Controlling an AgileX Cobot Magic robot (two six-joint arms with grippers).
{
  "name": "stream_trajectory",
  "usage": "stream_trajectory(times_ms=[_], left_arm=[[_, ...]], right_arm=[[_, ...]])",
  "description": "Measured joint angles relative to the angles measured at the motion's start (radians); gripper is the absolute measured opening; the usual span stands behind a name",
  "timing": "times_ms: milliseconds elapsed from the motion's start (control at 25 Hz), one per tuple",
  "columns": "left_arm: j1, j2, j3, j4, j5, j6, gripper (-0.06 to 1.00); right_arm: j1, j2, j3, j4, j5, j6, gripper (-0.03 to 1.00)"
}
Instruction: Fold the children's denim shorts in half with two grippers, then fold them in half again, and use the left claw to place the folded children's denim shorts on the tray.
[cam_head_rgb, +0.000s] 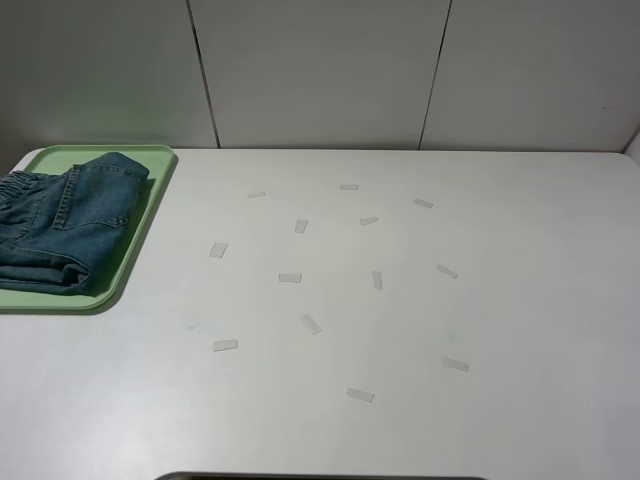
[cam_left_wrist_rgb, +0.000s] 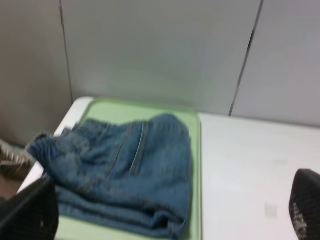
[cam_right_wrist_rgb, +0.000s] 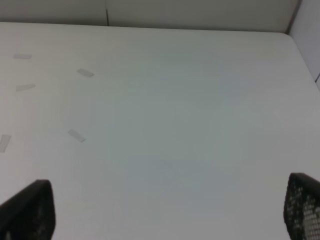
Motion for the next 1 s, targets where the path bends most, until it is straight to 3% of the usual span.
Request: stream_trajectory(times_ms=[240, 480, 1000], left_arm=[[0.0, 0.0, 0.011, -0.084, 0.173, 0.098, 0.91], [0.0, 0.0, 0.048, -0.109, 0.269, 0.134, 0.91], [0.0, 0.0, 0.093, -0.128, 0.273, 0.144, 0.91]], right_arm=[[0.0, 0.0, 0.0, 0.0, 0.0, 0.0, 0.69], [0.0, 0.0, 0.0, 0.0, 0.0, 0.0, 0.69], [0.0, 0.0, 0.0, 0.0, 0.0, 0.0, 0.69]])
